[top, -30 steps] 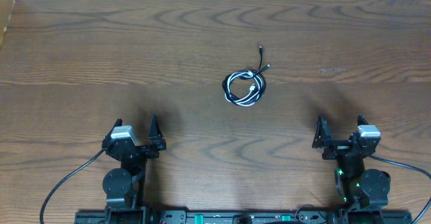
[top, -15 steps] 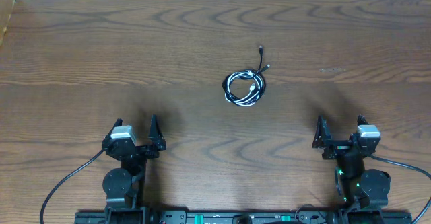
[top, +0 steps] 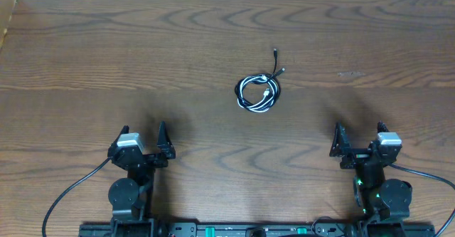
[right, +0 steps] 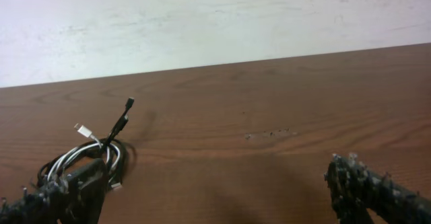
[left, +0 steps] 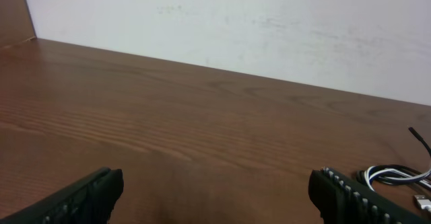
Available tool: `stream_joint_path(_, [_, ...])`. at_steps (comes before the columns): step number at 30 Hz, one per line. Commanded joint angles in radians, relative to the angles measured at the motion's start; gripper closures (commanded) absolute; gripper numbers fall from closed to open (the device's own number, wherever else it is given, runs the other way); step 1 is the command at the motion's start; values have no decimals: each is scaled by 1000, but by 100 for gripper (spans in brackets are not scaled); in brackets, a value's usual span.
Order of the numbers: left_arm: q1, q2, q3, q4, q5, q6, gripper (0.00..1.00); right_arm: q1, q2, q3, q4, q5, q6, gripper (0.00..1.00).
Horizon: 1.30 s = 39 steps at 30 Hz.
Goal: Untangle cables
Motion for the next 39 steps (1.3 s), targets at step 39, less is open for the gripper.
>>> stream_joint_path(39, [2,-7,-8,-46,-13,17,7,8,-5,-1,-4,-3,-79,1])
